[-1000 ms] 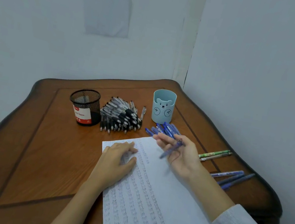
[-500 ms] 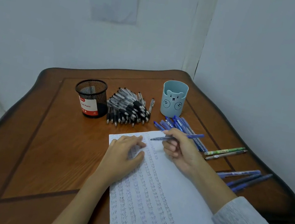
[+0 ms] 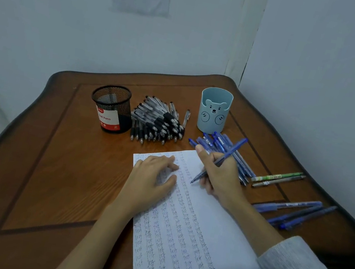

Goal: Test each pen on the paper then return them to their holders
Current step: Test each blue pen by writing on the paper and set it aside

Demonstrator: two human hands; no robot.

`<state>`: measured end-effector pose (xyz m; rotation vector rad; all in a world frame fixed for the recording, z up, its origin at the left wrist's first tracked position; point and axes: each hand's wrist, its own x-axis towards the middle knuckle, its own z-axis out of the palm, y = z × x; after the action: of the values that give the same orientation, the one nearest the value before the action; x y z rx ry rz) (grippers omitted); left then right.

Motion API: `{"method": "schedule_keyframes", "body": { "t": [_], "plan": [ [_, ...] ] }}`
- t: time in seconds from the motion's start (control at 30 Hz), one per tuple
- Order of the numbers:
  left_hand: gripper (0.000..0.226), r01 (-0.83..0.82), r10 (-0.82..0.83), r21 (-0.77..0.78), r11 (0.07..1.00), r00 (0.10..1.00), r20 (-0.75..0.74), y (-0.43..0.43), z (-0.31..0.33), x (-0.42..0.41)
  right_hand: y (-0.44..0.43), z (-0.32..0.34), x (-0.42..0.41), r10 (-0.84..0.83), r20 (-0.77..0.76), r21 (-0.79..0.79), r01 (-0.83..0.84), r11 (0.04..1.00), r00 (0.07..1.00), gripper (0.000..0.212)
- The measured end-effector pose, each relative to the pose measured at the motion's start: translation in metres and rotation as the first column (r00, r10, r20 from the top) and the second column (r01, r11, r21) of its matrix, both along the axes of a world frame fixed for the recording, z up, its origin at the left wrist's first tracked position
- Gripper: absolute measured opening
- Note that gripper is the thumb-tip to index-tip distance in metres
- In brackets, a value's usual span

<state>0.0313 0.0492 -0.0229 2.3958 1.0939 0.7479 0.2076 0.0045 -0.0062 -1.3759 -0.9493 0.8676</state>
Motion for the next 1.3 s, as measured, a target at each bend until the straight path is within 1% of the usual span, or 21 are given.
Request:
{"method": "schedule_keyframes", "body": {
  "t": [0.13, 0.17, 0.23, 0.3, 0.4, 0.63, 0.7, 0.8, 0.97, 1.2, 1.3],
  "plan": [
    [0.024, 0.0, 0.0, -0.001, 1.0, 1.0, -0.015, 0.0, 0.0, 0.0, 0.001, 0.001, 0.001, 0.064, -0.031, 0.02, -0.063, 0.998, 0.997, 0.041],
    [0.024, -0.001, 0.0, -0.002, 1.0, 1.0, -0.017, 0.0, 0.0, 0.0, 0.0, 0.0, 0.001, 0.063, -0.013, 0.013, -0.063, 0.998, 0.998, 0.039],
    [0.025, 0.0, 0.0, -0.008, 1.0, 1.0, -0.019, 0.0, 0.0, 0.0, 0.0, -0.002, 0.0, 0.025, 0.08, -0.018, -0.024, 1.0, 0.996, 0.042],
    [0.026, 0.002, -0.002, -0.01, 1.0, 1.0, -0.019, 0.0, 0.001, 0.0, 0.002, -0.005, 0.002, -0.025, 0.171, 0.003, 0.024, 1.0, 0.985, 0.044],
    [0.027, 0.003, -0.003, -0.009, 1.0, 1.0, -0.024, -0.001, 0.002, 0.0, 0.005, -0.01, 0.007, -0.051, 0.232, 0.035, 0.044, 0.998, 0.971, 0.045],
    [0.032, 0.0, 0.0, -0.004, 1.0, 1.0, -0.031, -0.003, 0.002, 0.001, 0.005, -0.012, 0.007, 0.007, 0.236, 0.055, -0.02, 0.998, 0.972, 0.041],
    [0.029, 0.002, -0.002, -0.006, 1.0, 1.0, -0.025, -0.003, 0.002, 0.001, 0.005, -0.012, 0.006, 0.013, 0.231, 0.064, -0.028, 0.998, 0.973, 0.043],
    [0.023, 0.0, 0.0, -0.011, 1.0, 1.0, -0.02, -0.003, 0.002, 0.001, 0.005, -0.012, 0.004, 0.013, 0.216, 0.075, -0.03, 0.997, 0.976, 0.046],
    [0.024, -0.006, 0.006, -0.006, 1.0, 1.0, -0.024, -0.003, 0.002, 0.001, 0.005, -0.01, 0.004, 0.03, 0.21, 0.038, -0.039, 0.998, 0.977, 0.047],
    [0.027, -0.007, 0.007, 0.003, 1.0, 1.0, -0.026, -0.004, 0.002, 0.001, 0.006, -0.01, 0.004, 0.025, 0.215, 0.055, -0.037, 0.998, 0.976, 0.046],
    [0.024, -0.002, 0.002, -0.004, 1.0, 1.0, -0.026, -0.004, 0.002, 0.001, 0.006, -0.01, 0.005, 0.013, 0.21, 0.057, -0.026, 0.998, 0.978, 0.045]
  ]
}}
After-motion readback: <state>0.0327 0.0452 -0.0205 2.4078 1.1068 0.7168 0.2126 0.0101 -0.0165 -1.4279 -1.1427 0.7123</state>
